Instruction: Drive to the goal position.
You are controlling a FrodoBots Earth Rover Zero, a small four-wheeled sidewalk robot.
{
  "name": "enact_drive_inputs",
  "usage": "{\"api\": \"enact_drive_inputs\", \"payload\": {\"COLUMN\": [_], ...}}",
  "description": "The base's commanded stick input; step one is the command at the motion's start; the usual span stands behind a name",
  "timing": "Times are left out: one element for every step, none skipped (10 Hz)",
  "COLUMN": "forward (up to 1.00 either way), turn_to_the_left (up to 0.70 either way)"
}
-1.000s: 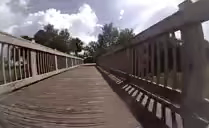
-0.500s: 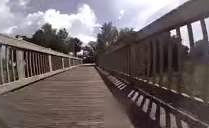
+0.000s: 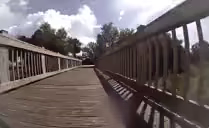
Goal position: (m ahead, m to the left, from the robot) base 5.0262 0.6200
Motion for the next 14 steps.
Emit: {"api": "enact_drive_inputs", "payload": {"forward": [0.85, 0.85, 0.85, 0.85, 0.85, 0.85, 0.85, 0.85, 0.85, 0.85, 0.85, 0.85, 0.85, 0.85], "turn_to_the_left": [0.00, 0.00, 0.00, 0.00, 0.00, 0.00, 0.00, 0.00, 0.00, 0.00, 0.00, 0.00, 0.00, 0.00]}}
